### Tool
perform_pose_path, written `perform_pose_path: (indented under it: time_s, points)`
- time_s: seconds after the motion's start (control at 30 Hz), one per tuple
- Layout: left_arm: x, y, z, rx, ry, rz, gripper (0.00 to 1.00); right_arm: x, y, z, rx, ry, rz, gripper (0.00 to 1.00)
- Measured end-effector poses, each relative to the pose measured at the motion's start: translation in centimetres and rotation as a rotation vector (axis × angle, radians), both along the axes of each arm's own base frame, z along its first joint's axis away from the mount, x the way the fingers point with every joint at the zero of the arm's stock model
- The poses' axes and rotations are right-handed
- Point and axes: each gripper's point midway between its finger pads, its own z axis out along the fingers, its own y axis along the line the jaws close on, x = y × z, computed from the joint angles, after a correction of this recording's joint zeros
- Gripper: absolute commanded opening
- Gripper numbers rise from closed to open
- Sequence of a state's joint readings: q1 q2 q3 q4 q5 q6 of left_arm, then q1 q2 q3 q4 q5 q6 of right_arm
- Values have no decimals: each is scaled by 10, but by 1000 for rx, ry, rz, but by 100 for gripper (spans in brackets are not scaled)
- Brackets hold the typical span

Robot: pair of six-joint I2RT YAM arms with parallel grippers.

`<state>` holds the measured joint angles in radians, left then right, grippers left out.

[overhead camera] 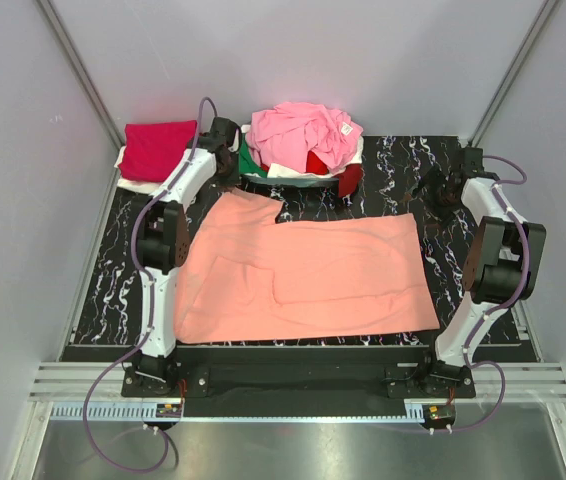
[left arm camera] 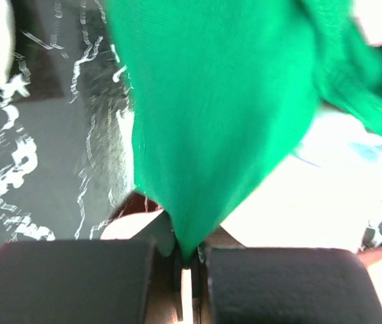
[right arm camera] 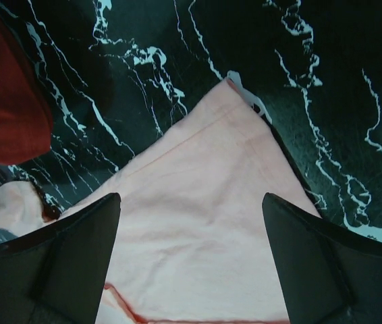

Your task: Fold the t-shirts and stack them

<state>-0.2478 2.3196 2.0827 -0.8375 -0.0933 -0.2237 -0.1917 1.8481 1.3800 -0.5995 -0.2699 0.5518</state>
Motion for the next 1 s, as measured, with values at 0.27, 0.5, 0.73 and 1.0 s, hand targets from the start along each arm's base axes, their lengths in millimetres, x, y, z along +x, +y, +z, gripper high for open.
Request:
perform_pose_path:
  time_s: [0.27, 0.5, 0.73, 1.0]
  points:
    - [-17, 1, 33, -19, -44, -20, 0, 14, -3, -20, -70, 58, 59, 90]
    - [-37, 4, 6, -11, 29, -27, 0, 15, 6, -43, -96, 119, 121, 86]
    - [-44, 3, 4, -20, 31, -32, 0, 18, -1, -62, -135, 173, 120, 82]
    - [-42, 2, 15, -32, 0, -36, 0, 47, -17, -56, -208, 150, 105, 74]
